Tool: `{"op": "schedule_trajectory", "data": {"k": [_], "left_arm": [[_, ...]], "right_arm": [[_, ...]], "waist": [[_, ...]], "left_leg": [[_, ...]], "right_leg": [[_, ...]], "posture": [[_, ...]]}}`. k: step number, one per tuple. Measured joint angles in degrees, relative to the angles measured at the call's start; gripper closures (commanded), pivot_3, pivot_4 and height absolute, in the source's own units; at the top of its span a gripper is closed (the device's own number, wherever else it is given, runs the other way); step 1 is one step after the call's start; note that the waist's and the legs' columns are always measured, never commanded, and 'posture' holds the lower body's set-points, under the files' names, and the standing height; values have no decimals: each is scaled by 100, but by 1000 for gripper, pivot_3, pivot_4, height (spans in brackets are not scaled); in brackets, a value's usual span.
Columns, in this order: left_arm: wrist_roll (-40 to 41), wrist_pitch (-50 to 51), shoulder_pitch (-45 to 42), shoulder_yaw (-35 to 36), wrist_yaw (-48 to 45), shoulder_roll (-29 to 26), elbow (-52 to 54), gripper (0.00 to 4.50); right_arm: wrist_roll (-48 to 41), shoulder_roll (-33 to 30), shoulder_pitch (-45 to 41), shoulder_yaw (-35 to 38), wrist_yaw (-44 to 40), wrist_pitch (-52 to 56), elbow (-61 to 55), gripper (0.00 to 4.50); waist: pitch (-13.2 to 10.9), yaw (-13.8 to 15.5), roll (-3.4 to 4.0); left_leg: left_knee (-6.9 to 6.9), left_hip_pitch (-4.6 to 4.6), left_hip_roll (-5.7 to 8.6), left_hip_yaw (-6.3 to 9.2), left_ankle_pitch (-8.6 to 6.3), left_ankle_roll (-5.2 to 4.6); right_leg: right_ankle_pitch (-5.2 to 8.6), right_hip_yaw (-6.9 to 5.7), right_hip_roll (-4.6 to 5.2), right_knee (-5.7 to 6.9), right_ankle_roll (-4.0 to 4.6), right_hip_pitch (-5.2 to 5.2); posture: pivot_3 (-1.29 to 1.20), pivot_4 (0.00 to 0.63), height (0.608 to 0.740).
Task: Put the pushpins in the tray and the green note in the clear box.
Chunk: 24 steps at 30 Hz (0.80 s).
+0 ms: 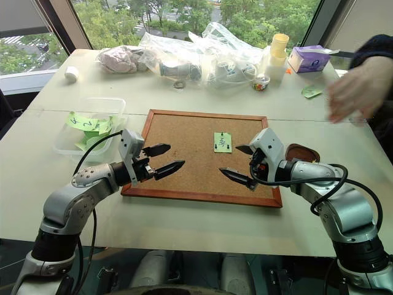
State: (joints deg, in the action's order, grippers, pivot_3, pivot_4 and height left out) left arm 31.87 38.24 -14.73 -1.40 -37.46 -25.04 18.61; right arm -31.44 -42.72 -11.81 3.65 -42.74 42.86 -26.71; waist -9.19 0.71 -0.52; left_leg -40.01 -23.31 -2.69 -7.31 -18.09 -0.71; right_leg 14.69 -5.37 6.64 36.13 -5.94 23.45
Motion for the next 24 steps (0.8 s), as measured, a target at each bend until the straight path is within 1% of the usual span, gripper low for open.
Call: {"op": "schedule_trajectory", "data": {"k": [4, 8, 12, 24], "left_arm": [[-37, -113, -21, 3, 22, 27, -52, 35], [150, 13, -23, 53, 20, 50, -34, 35], [153, 20, -22, 49, 23, 46, -35, 35], [-101, -266, 30, -12, 25, 81, -43, 35]], "right_arm": [[45, 0, -9, -32, -31, -4, 45, 0], [85, 0, -38, -58, -51, -10, 117, 0], [88, 0, -82, -60, -80, -42, 123, 0], [212, 77, -240, -88, -15, -120, 316, 0]], "waist": [[0, -1, 0], [0, -1, 0], [0, 0, 0], [0, 2, 0]], "left_leg": [[0, 0, 0, -1, 0, 0], [0, 0, -1, 0, 0, 0], [0, 0, 0, -1, 0, 0], [0, 0, 2, -2, 0, 0]], "right_leg": [[0, 0, 0, 0, 0, 0], [0, 0, 0, 0, 0, 0], [0, 0, 0, 0, 0, 0], [0, 0, 0, 0, 0, 0]], "posture": [[0, 150, 740], [0, 150, 740], [0, 150, 740], [0, 150, 740]]}}
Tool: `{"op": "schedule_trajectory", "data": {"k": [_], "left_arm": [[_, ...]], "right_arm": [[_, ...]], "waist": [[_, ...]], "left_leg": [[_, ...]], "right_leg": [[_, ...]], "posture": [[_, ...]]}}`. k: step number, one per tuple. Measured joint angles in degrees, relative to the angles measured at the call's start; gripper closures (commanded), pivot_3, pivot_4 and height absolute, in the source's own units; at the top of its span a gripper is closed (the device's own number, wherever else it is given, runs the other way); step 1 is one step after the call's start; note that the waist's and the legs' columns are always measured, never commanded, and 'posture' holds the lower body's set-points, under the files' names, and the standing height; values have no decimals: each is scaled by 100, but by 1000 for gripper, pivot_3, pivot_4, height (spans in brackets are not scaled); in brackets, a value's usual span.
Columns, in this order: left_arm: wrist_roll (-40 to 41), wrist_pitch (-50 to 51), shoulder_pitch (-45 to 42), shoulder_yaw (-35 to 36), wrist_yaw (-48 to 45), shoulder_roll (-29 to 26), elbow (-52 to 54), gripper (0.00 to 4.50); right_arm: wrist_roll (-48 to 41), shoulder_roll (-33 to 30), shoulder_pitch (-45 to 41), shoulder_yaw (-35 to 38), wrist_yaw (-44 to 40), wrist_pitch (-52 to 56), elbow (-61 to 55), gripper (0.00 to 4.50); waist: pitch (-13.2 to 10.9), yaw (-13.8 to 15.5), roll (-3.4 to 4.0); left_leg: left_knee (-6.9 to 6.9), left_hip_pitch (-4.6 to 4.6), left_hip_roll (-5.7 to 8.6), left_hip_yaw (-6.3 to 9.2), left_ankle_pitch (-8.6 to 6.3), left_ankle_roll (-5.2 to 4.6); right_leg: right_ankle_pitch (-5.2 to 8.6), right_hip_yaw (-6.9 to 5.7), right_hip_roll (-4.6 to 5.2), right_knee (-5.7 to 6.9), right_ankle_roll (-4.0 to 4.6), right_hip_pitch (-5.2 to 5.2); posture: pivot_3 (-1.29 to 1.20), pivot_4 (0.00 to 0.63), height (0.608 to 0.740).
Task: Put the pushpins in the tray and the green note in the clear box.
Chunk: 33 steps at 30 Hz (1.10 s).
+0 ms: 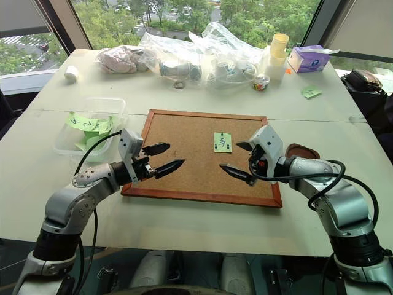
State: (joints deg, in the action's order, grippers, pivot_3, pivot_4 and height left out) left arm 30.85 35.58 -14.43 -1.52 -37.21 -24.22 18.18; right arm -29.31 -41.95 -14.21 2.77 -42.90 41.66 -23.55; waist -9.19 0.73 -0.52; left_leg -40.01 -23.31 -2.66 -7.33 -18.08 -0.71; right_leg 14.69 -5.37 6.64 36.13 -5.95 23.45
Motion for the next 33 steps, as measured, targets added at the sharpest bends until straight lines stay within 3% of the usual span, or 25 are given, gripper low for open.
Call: {"op": "schedule_trajectory", "data": {"k": [5, 6, 8, 13, 16, 23, 33], "left_arm": [[-150, -231, -7, -41, -16, 91, -24, 35], [-183, -311, -31, -86, -16, 145, -70, 276], [-282, -442, -86, -164, -17, 207, -186, 828], [-677, -981, -211, -460, -62, 437, -623, 3321], [-919, -1269, -247, -666, -125, 540, -912, 4350], [-1639, -2189, -612, -1104, 11, 1169, -1959, 4350], [-1911, -2722, -557, -1092, 11, 1298, -2478, 4350]], "right_arm": [[44, 33, -8, 0, 67, 0, 23, 0], [58, 49, -29, 0, 97, 0, 33, 0], [90, 79, -124, -3, 155, 25, 61, 0], [42, 611, -875, -12, 612, 437, 542, 0], [232, 733, -1310, -184, 873, 587, 894, 0], [990, 1280, -2335, -932, 1325, 651, 2213, 0], [1681, 1781, -2753, -1263, 1329, 58, 3705, 0]], "waist": [[0, -3, 0], [0, 0, 0], [0, -3, 0], [1, -15, 2], [1, -9, 2], [1, -13, 3], [2, -41, 4]], "left_leg": [[0, 0, 0, -1, 0, 0], [0, 0, 1, -1, 0, 0], [0, 0, 3, -2, 0, 0], [0, 1, 0, -7, 2, 2], [-1, -1, 2, -14, 1, 2], [1, -7, 2, -22, 2, 3], [1, -7, 0, -27, 3, 4]], "right_leg": [[0, 0, 0, 0, 0, 0], [0, 0, 0, 0, 0, 0], [0, 0, 0, 0, 0, 0], [0, 0, -6, 3, 0, 3], [-1, 0, -4, 1, 0, 3], [-1, -2, -6, 2, 0, 10], [-1, -2, -5, 4, -1, 11]], "posture": [[0, 150, 740], [0, 150, 740], [0, 150, 740], [0, 150, 740], [0, 150, 740], [0, 150, 740], [0, 150, 740]]}}
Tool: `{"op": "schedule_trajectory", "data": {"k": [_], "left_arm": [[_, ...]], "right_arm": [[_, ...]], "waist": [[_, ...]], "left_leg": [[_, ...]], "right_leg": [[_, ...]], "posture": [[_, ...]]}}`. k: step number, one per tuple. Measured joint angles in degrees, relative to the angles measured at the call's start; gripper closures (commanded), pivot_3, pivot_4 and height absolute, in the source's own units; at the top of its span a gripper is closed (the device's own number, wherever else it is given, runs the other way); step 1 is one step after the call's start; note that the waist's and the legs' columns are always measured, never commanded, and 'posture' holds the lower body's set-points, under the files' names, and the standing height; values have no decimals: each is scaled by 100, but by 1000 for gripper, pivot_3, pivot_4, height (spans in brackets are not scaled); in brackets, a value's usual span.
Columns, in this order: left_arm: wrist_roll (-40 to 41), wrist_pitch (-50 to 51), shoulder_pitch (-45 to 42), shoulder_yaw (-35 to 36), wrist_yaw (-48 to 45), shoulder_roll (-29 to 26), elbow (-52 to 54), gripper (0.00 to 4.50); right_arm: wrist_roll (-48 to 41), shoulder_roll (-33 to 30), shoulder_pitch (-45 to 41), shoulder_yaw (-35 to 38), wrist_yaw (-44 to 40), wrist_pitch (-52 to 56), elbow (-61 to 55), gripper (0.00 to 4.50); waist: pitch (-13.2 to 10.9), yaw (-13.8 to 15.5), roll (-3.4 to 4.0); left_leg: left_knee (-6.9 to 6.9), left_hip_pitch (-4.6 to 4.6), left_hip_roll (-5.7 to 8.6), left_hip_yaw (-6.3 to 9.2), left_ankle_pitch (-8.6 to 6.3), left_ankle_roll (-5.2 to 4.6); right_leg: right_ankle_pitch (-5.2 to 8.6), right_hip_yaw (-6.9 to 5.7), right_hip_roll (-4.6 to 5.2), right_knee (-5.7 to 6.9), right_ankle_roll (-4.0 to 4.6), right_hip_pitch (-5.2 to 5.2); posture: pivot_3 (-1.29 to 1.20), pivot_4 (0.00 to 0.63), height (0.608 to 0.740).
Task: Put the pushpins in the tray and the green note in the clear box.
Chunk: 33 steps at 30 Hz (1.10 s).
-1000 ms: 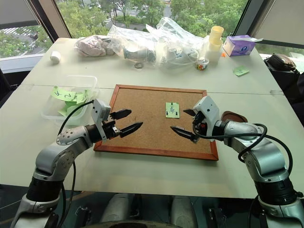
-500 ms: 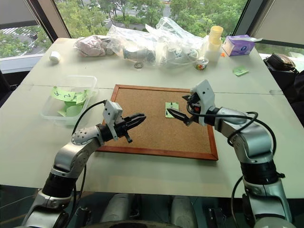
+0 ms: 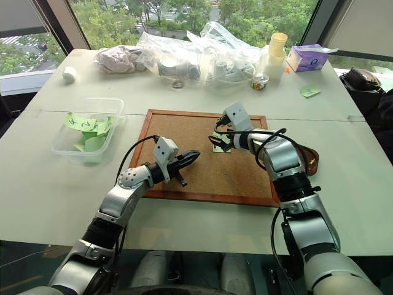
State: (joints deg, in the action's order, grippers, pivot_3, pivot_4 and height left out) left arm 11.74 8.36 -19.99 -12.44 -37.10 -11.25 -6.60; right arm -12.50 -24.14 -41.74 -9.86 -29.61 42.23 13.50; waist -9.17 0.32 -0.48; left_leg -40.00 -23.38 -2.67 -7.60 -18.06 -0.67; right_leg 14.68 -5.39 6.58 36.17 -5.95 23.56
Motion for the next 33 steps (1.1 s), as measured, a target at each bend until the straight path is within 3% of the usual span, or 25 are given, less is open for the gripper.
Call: {"op": "schedule_trajectory", "data": {"k": [5, 6, 9, 12, 16, 28, 33], "left_arm": [[-10, -115, 73, 17, -1, -4, -3, 4350], [-11, -129, 83, 21, -1, -5, -3, 4444], [-28, -146, 96, 29, -1, -12, -1, 4500], [-51, -159, 121, 47, 0, -44, 9, 4500], [-56, -155, 127, 62, 1, -45, 8, 4500], [-133, -61, 117, 34, 70, 3, -52, 4500], [-165, 57, 100, 28, 118, 12, -79, 4500]], "right_arm": [[117, 89, -75, 20, -63, -301, 332, 0], [128, 105, -88, 24, -67, -345, 388, 259], [228, 154, -117, 18, -107, -404, 540, 1182], [300, 159, -115, 19, -125, -477, 582, 2777], [330, 151, -96, 44, -203, -465, 569, 4473], [318, 150, 71, 207, -157, -146, 32, 4473], [186, 56, 68, 609, -93, 75, -630, 4473]], "waist": [[2, -21, 3], [2, -27, 4], [4, -44, 6], [6, -90, 11], [10, -104, 17], [14, -87, 24], [29, -97, 44]], "left_leg": [[0, 2, -2, 0, 1, 1], [0, 3, -2, 0, 1, 1], [0, 3, -2, 1, 1, 1], [0, 4, -2, 2, 1, 2], [0, 8, -3, 2, 2, 3], [1, 6, -4, 5, 2, 3], [0, 18, -6, 6, 1, 2]], "right_leg": [[0, 0, 0, 1, 0, -2], [0, 0, 0, 1, 0, -2], [0, 0, 0, 1, 0, -3], [0, 0, 0, 2, 0, -5], [0, 0, 0, 3, 0, -7], [0, 0, 5, 3, 0, -7], [0, 0, 6, 3, 0, -18]], "posture": [[0, 150, 740], [0, 150, 740], [0, 150, 740], [0, 150, 740], [0, 150, 740], [0, 150, 740], [0, 150, 740]]}}
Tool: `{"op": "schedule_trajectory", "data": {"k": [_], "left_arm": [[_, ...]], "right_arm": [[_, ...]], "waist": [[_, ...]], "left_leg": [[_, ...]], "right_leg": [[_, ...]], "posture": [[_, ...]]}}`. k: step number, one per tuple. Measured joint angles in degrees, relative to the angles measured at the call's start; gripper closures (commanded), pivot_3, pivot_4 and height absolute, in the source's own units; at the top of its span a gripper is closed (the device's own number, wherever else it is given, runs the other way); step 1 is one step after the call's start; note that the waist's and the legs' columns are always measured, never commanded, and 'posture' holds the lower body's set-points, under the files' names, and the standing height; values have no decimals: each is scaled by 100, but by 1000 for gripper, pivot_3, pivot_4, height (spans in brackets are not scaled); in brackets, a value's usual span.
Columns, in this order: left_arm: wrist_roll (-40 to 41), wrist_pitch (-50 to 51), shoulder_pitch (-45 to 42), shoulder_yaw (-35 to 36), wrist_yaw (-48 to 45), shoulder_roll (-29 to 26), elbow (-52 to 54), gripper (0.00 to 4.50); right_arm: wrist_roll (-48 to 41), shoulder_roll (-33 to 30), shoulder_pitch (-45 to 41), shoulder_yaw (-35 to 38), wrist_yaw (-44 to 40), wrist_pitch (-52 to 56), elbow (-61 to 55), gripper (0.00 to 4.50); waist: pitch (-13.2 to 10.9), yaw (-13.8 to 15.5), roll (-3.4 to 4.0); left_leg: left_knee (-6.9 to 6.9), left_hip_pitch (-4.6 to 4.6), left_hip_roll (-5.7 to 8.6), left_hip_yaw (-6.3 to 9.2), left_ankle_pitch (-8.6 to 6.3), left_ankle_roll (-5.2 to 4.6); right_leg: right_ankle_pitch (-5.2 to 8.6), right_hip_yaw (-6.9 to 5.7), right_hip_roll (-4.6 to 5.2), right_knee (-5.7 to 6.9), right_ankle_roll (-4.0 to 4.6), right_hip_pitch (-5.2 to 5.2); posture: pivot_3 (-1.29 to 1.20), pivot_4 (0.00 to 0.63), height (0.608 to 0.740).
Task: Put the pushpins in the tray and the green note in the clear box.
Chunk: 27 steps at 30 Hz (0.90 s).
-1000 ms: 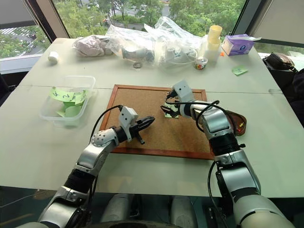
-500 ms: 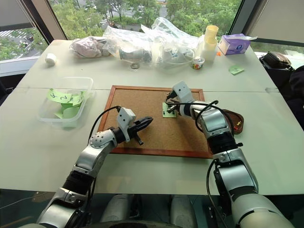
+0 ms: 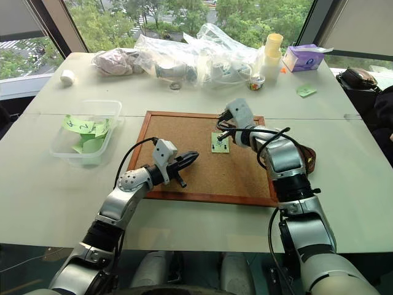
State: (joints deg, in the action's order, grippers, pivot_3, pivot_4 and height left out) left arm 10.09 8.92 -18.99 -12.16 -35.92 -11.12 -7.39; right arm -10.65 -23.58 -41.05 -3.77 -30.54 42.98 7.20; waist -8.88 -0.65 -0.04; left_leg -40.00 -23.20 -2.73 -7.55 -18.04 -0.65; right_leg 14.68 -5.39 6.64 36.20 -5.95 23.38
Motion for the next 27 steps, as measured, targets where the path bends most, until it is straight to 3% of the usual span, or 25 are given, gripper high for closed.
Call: {"op": "schedule_trajectory", "data": {"k": [6, 10, 18, 25, 27], "left_arm": [[-13, 75, 17, -3, 0, 4, -4, 4500], [-13, 75, 9, -11, -4, 15, -21, 4500], [4, 132, -2, 32, -34, -52, 1, 4500], [6, 247, -71, 54, -144, -78, -7, 4500], [7, 272, -90, 44, -172, -75, -12, 4500]], "right_arm": [[-168, -85, 62, 381, 168, 463, -511, 4473], [-322, -375, 484, 1132, 459, 910, -1064, 4473], [-546, -1177, 2186, 2784, 616, 1437, -1696, 4473], [-659, -949, 2825, 2805, 679, 1385, -1709, 4473], [-678, -896, 2855, 2801, 719, 1327, -1708, 3850]], "waist": [[20, -7, 31], [21, 11, 31], [36, -9, 55], [57, -19, 89], [56, -10, 88]], "left_leg": [[2, 4, -1, 3, -1, -1], [1, 2, 0, 9, -4, -8], [7, 12, 2, 9, -7, -12], [8, 25, 1, 5, -22, -38], [8, 24, 1, 6, -22, -38]], "right_leg": [[0, 0, 0, 0, 0, 0], [0, 1, 8, -2, 0, -2], [0, 2, 5, -5, 0, -5], [0, 7, 1, 0, 1, -10], [0, 8, 2, -3, 1, -12]], "posture": [[0, 150, 740], [0, 150, 740], [0, 150, 740], [0, 150, 740], [0, 150, 740]]}}
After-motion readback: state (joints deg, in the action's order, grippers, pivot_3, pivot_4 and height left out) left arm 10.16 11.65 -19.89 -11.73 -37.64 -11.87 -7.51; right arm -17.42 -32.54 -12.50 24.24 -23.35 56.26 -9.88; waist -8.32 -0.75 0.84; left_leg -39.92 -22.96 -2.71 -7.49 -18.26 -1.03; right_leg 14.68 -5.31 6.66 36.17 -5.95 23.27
